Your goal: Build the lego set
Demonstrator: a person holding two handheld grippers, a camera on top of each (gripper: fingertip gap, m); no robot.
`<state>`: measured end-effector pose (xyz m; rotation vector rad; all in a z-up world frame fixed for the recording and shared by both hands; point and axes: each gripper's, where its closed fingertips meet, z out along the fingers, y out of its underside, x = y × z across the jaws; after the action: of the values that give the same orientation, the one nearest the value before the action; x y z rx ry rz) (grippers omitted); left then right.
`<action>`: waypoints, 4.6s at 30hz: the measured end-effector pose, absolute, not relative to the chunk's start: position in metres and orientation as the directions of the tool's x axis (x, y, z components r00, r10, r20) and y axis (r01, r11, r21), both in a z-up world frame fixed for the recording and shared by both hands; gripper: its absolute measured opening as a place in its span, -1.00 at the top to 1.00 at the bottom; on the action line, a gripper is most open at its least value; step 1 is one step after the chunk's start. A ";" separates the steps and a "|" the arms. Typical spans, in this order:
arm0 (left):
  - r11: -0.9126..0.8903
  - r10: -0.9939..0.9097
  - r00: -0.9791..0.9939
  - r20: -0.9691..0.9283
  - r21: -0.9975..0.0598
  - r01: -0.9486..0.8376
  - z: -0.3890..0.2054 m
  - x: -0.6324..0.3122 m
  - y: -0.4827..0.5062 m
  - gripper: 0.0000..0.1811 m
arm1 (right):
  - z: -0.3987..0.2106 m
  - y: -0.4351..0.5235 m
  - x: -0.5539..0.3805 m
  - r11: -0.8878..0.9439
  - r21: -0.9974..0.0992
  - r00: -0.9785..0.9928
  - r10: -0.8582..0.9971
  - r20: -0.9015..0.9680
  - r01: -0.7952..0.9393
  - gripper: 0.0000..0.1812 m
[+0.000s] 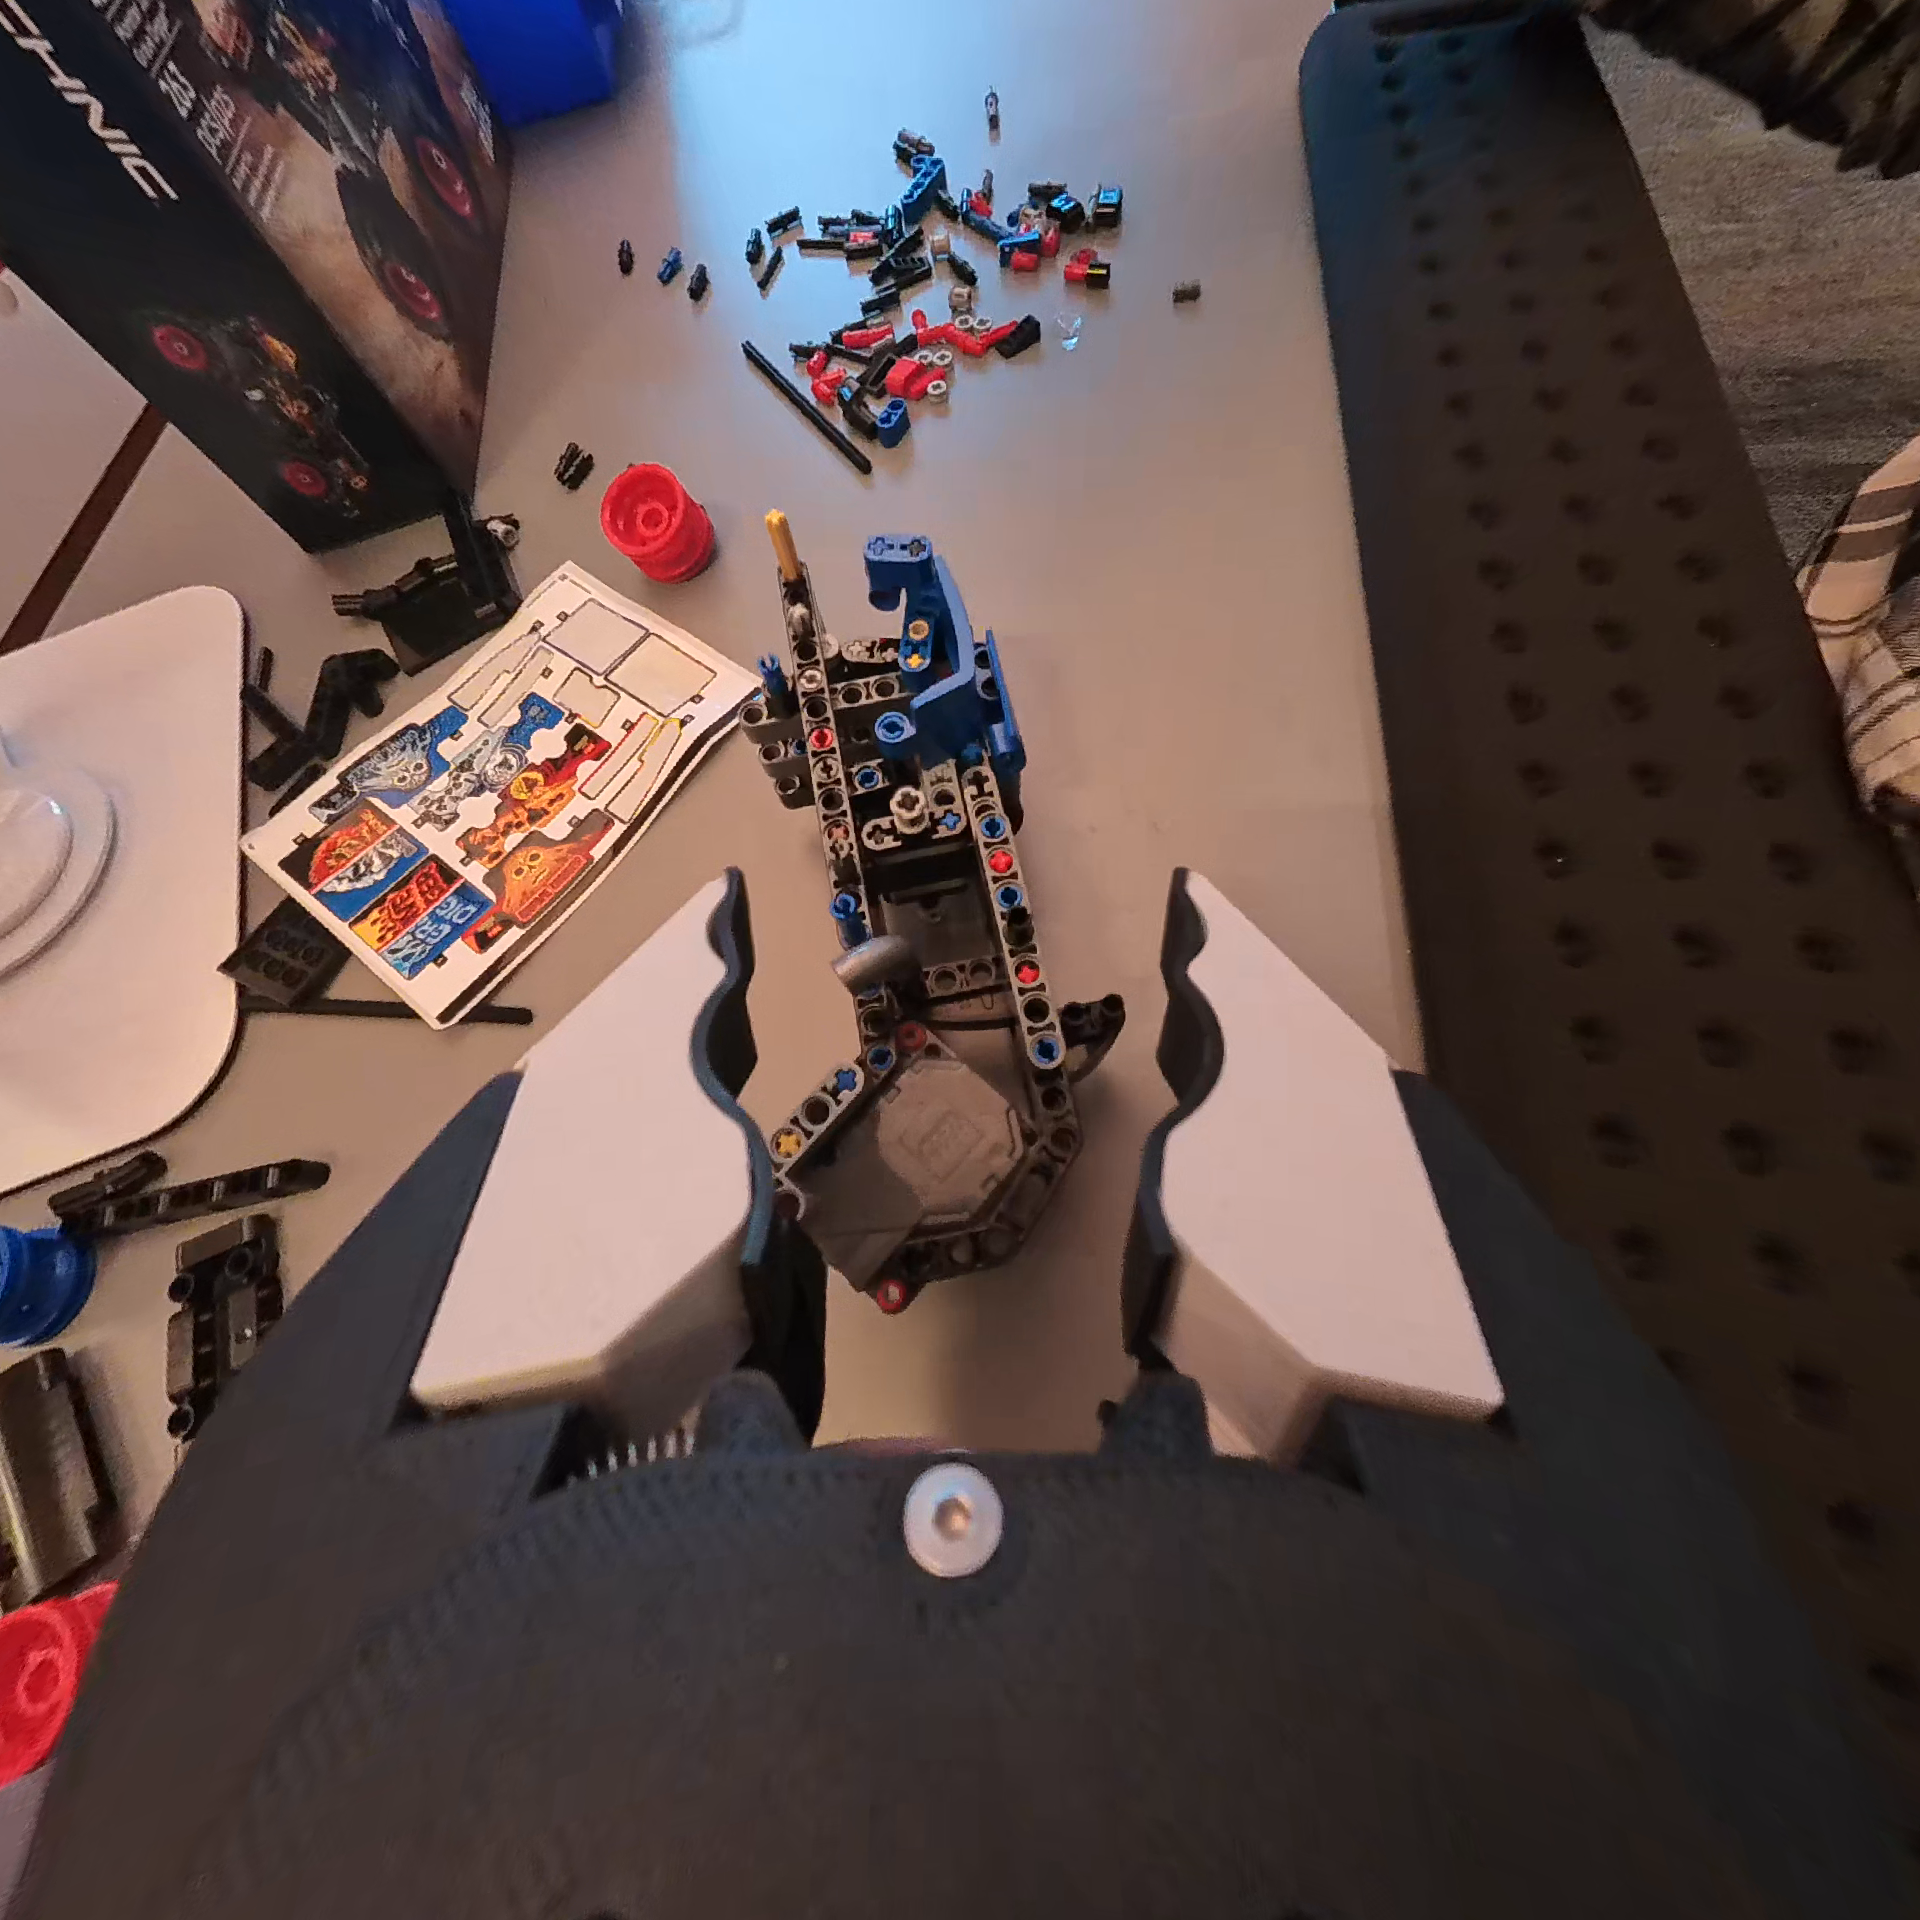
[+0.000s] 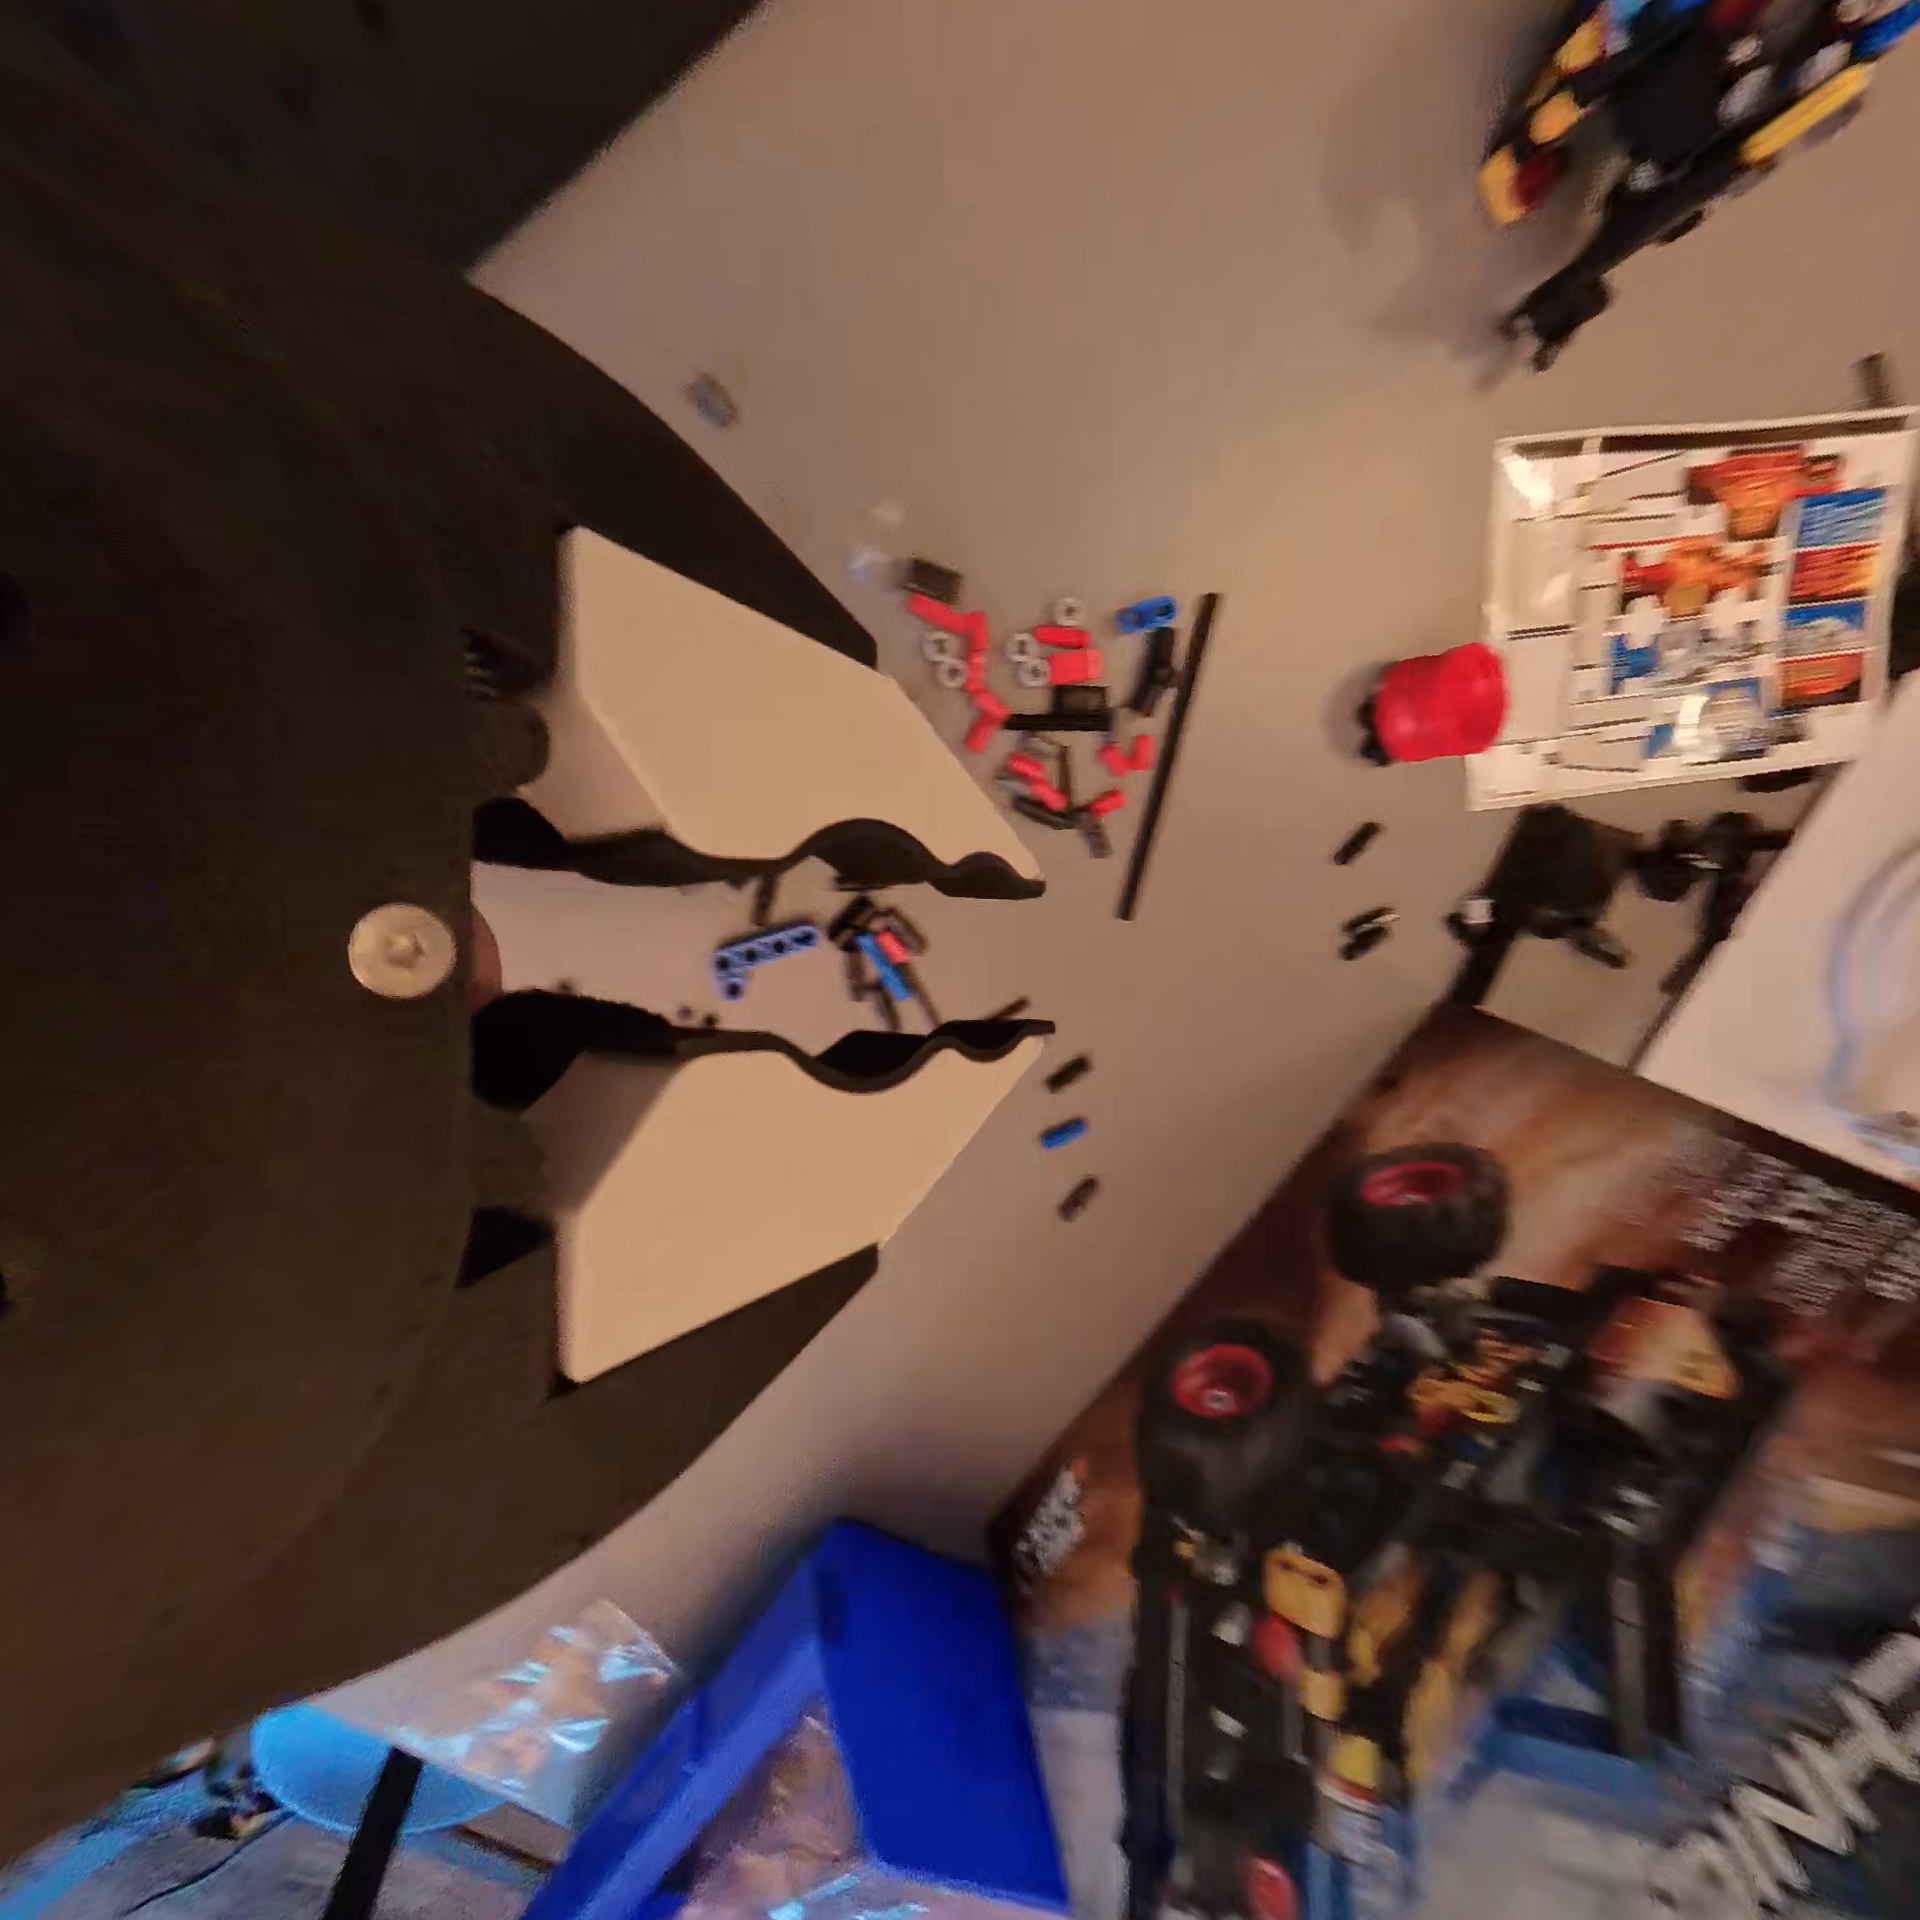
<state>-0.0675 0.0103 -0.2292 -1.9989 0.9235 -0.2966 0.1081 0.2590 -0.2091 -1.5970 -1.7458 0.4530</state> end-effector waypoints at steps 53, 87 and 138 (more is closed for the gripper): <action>-0.268 -0.682 0.715 -0.154 -0.857 -0.440 -0.208 -0.070 0.015 0.18 | -0.256 0.139 0.103 0.186 -0.667 -0.260 0.966 -0.011 0.721 0.85; -0.333 -0.668 0.718 0.195 -0.941 -0.055 -0.165 0.045 0.064 0.93 | -0.161 0.062 0.033 0.796 -0.599 -0.128 0.606 0.785 0.090 0.86; -0.310 -0.866 0.204 0.457 -0.809 0.499 -0.083 0.026 0.031 0.94 | -0.093 0.035 0.005 0.708 -0.699 -0.006 0.702 0.712 -0.099 0.76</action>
<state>0.0259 0.0309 -0.0829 -1.2605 0.4036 -1.4297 0.0052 0.0345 -0.0929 -0.5300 -1.4504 0.6806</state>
